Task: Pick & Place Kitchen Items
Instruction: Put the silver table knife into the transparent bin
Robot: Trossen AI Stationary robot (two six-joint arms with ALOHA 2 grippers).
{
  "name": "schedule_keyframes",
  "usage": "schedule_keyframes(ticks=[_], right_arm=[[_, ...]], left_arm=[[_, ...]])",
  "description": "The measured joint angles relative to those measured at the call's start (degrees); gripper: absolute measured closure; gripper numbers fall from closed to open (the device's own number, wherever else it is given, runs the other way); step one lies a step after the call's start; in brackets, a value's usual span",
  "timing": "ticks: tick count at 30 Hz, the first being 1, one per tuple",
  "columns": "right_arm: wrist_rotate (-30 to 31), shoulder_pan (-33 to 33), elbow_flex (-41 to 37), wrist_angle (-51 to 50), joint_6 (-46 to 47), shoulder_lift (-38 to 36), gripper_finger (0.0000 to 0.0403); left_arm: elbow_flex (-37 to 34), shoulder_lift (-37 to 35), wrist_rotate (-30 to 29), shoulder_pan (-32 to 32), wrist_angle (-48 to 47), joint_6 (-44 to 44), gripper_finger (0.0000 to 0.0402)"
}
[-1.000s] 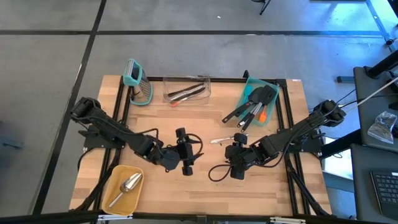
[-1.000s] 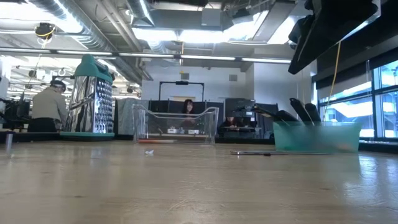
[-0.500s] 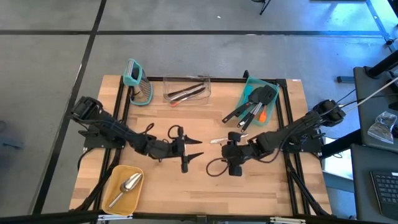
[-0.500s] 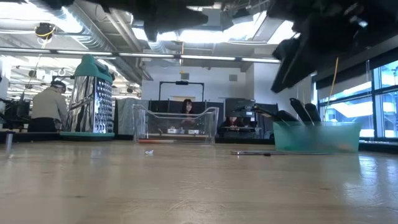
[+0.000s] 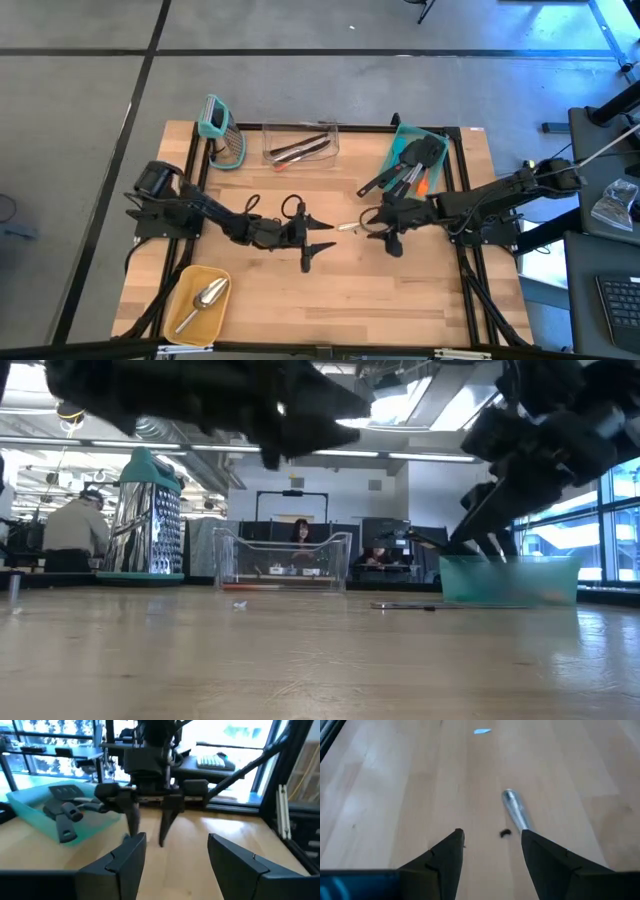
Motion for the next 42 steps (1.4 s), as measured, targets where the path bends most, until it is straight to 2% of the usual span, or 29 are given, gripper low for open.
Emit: schedule_keyframes(ticks=[3,9,15,21,24,28,34,42], right_arm=[[0.01,-1.16,-3.47,2.26,-0.02,-3.04,0.0201],[-0.22,-1.72,-4.16,1.19,0.11,-4.05,0.0201],[-10.00,-1.72,-3.96,1.81,0.09,-4.33,0.0201],[-20.95,-0.27,-0.95,1.85,-0.65,-4.31,0.0201],[-21.97,1.70,1.13,2.00,-0.79,-4.31,0.0201],[-21.93,4.85,3.37,1.85,-0.79,-4.31,0.0201],[-21.89,9.12,7.64,1.74,-0.93,-4.31,0.0201],[-21.85,13.45,11.23,1.23,-1.51,-4.31,0.0201]], left_arm=[[0.57,5.03,1.30,2.07,5.77,-1.43,0.0192],[5.62,16.46,2.39,6.23,12.26,-3.57,0.0192],[12.79,23.57,2.33,7.76,12.14,-2.98,0.0192],[18.45,24.31,0.63,8.03,4.28,1.87,0.0192],[20.97,24.31,-5.13,8.24,-1.91,1.31,0.0195],[22.10,24.33,-5.81,9.11,-6.87,0.61,0.0204],[22.20,24.33,4.01,12.35,-7.03,-4.14,0.0234],[23.20,24.34,11.64,15.08,-7.14,-5.04,0.0326]])
